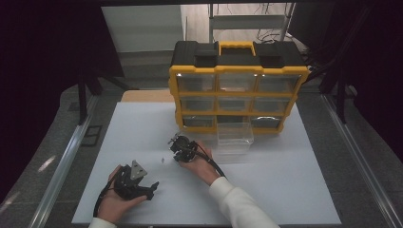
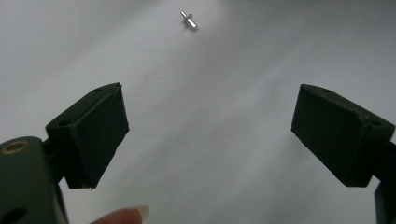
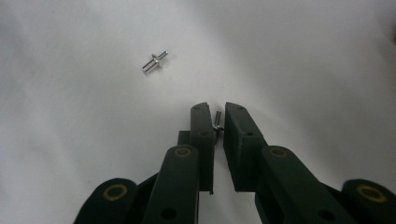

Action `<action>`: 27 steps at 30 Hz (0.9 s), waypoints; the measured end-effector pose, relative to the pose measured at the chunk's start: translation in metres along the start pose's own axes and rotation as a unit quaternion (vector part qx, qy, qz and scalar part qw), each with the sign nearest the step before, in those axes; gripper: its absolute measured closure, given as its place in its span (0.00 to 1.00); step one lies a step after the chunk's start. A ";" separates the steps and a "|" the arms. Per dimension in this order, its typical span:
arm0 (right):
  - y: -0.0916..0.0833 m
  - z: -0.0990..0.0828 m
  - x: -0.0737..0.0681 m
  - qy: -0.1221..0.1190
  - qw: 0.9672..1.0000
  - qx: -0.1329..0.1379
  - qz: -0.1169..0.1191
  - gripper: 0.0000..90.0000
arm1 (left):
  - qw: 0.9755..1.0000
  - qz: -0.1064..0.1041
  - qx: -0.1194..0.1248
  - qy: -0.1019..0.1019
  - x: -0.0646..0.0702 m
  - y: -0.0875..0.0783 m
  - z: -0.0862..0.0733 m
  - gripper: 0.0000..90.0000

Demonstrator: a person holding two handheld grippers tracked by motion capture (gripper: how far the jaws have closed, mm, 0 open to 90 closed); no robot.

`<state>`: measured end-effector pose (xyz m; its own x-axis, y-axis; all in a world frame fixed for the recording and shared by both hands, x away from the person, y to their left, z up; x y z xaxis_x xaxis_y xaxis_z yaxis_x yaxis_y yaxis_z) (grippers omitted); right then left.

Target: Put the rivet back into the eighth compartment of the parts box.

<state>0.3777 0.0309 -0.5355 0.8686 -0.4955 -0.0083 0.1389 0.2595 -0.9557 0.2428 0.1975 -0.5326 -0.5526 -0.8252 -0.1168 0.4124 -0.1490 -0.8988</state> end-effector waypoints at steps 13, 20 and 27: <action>-0.005 -0.001 0.004 -0.001 1.000 0.002 0.013 0.91 | 1.000 0.001 0.002 -0.002 -0.001 -0.001 0.000 0.12; -0.019 -0.003 0.005 -0.004 1.000 0.017 0.021 0.91 | 1.000 0.001 0.002 -0.002 -0.001 -0.001 0.000 0.12; -0.043 -0.014 0.005 -0.018 0.999 0.037 0.021 0.91 | 1.000 0.002 0.002 -0.002 0.000 -0.001 0.000 0.12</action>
<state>0.3700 0.0057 -0.4983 0.8904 -0.4537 -0.0367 0.1351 0.3405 -0.9305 0.2425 0.1980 -0.5317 -0.5483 -0.8278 -0.1191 0.4170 -0.1471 -0.8969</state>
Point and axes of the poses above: each handheld gripper's, and its own axes: y roughly forward along the jaws, z roughly out of its top, x roughly to its right, the point moved 2 cm from there along y, roughly forward along the jaws, and after that the axes turned 13 degrees about -x, right-handed, at the moved point
